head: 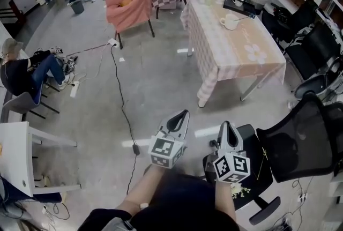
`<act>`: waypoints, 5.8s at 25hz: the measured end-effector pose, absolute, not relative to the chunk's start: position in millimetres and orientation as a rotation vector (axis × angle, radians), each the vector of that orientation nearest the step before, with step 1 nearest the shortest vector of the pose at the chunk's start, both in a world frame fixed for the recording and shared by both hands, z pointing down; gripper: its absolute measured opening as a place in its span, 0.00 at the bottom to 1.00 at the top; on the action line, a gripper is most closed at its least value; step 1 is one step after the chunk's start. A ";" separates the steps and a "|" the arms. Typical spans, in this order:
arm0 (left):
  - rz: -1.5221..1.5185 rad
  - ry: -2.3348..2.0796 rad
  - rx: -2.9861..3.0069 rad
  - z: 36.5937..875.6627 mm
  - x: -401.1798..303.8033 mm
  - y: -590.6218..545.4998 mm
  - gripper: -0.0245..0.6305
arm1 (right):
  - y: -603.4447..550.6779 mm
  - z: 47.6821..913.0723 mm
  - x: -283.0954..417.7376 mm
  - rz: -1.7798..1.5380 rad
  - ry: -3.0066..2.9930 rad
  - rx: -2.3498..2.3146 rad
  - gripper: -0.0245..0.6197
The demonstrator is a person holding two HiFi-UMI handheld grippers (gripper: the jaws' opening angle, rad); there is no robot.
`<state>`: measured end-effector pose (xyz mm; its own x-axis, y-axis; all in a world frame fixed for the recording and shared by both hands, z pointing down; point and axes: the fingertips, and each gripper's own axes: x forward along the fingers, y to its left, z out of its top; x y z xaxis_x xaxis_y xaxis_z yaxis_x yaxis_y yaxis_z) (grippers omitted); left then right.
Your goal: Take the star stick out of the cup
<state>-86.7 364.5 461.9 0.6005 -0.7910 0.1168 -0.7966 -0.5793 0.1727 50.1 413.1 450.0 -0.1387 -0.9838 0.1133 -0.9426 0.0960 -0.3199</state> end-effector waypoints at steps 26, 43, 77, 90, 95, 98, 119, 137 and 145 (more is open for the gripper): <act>0.063 -1.206 2.665 449.4 -85.8 171.1 0.06 | 234.5 442.1 51.2 -0.508 2.127 -2.079 0.04; 0.086 -1.131 2.721 454.9 -92.1 89.9 0.06 | 159.2 450.4 46.1 -0.491 2.055 -2.139 0.04; 0.101 -1.206 2.659 469.5 -122.8 43.2 0.06 | 97.9 455.6 28.3 -0.515 2.111 -2.093 0.04; 0.128 -1.234 2.656 467.5 -119.4 -33.2 0.06 | 6.8 455.3 20.4 -0.542 2.151 -2.024 0.04; 0.124 -1.276 2.643 463.3 -125.2 -72.0 0.06 | -30.7 451.9 13.4 -0.547 2.187 -1.996 0.04; 0.122 -1.290 2.626 464.0 -125.2 -93.9 0.06 | -50.7 451.8 14.4 -0.558 2.197 -1.988 0.04; 0.123 -1.260 2.633 458.9 -94.4 -224.6 0.06 | -184.5 444.3 38.5 -0.573 2.188 -1.974 0.04; 0.144 -1.262 2.606 480.4 -89.7 -279.1 0.06 | -242.3 468.3 43.4 -0.626 2.183 -1.960 0.04; 0.150 -1.187 2.641 478.0 -64.2 -286.7 0.06 | -241.3 466.3 60.8 -0.640 2.127 -1.986 0.04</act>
<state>-64.2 -286.7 478.0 0.6646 -0.7224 0.1913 -0.7472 -0.6406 0.1769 60.8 -241.3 466.3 -0.1042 -0.9801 0.1689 -0.9106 0.0258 -0.4124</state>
